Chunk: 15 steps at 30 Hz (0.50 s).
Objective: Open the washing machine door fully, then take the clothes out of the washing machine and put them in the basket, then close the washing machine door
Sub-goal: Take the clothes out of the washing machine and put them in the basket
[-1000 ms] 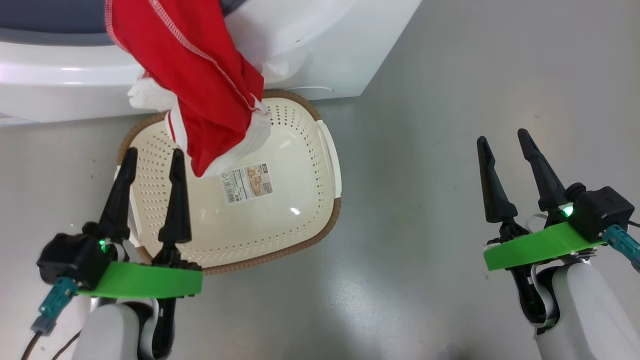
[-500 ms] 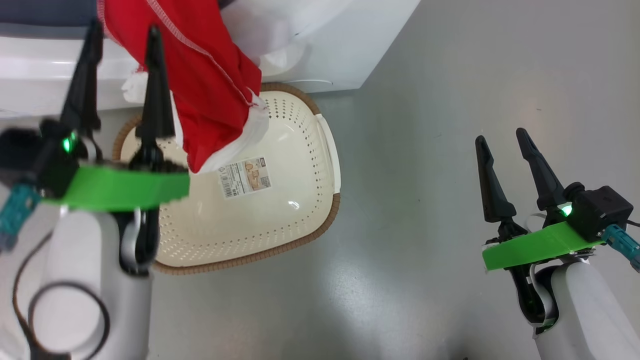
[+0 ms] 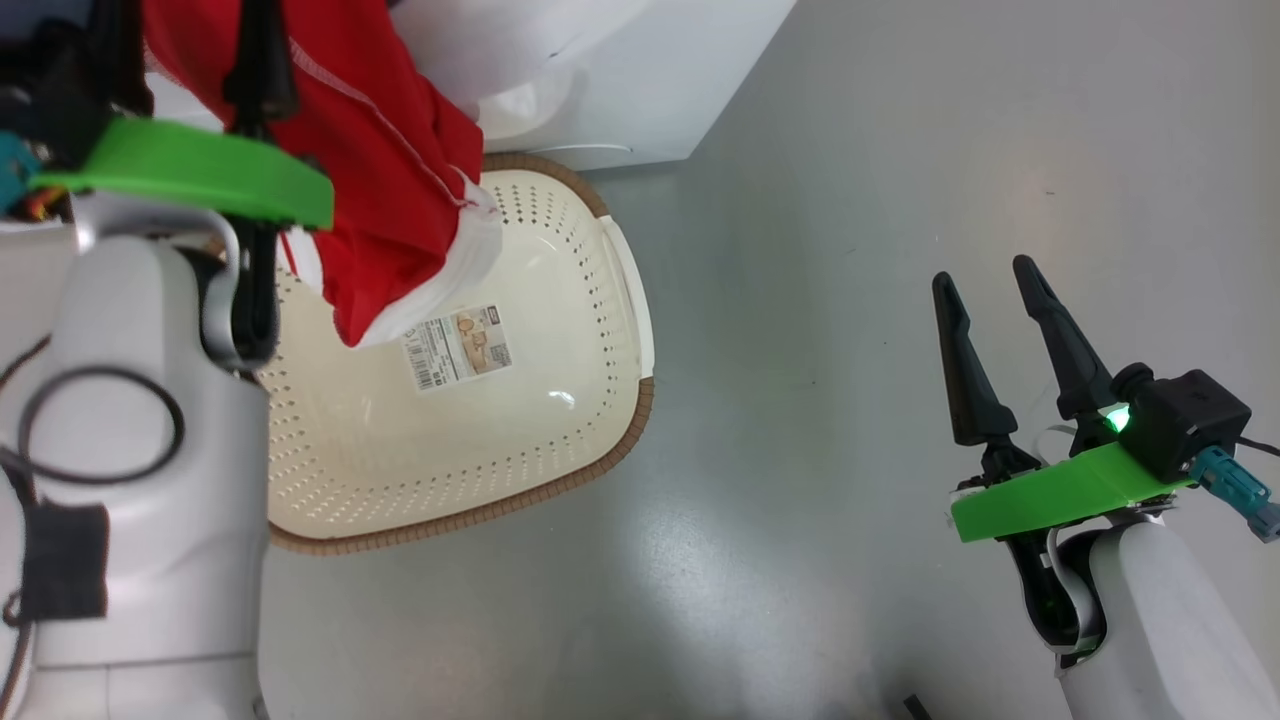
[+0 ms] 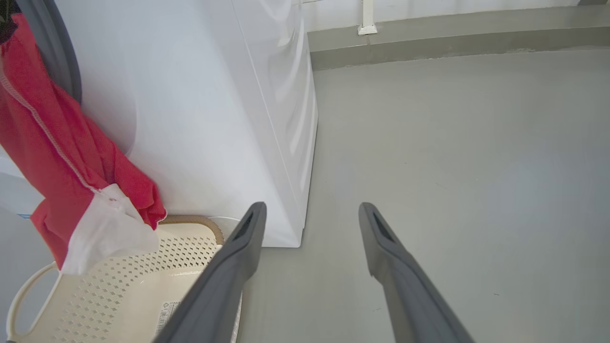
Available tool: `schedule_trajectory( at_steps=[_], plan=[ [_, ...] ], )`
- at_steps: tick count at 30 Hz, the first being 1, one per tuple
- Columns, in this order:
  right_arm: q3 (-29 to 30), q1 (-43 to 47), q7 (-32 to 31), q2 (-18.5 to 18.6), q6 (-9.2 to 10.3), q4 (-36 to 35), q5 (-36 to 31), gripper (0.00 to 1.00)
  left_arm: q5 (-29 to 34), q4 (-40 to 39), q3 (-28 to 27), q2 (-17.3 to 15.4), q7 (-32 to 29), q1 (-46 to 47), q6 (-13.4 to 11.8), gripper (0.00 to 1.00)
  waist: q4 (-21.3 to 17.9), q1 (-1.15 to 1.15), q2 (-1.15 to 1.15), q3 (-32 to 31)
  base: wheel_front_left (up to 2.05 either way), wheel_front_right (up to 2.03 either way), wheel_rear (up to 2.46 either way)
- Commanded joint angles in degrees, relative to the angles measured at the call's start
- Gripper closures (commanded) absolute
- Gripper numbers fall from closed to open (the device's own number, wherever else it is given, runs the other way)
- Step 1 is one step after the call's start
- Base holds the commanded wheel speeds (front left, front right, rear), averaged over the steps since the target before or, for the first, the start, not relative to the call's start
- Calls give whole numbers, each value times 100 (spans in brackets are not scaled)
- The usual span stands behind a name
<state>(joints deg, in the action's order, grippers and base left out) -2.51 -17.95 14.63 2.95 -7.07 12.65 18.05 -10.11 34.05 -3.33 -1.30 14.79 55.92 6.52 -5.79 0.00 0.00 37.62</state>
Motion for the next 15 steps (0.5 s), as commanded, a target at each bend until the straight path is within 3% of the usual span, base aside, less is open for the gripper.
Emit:
schedule_trajectory(
  at_steps=[1, 15],
  plan=[
    [-130, 6, 37, -6, -42, -138, 66, 0, 46, -49, -121, -203, 21, 64, 0, 0, -21, 0, 0, 19, 0, 0, 0],
    [-175, -95, 37, -7, -42, -180, 187, 0, 110, 1633, -177, -318, 21, 1166, 30, 0, -136, 0, 0, 144, 0, 0, 0]
  ],
)
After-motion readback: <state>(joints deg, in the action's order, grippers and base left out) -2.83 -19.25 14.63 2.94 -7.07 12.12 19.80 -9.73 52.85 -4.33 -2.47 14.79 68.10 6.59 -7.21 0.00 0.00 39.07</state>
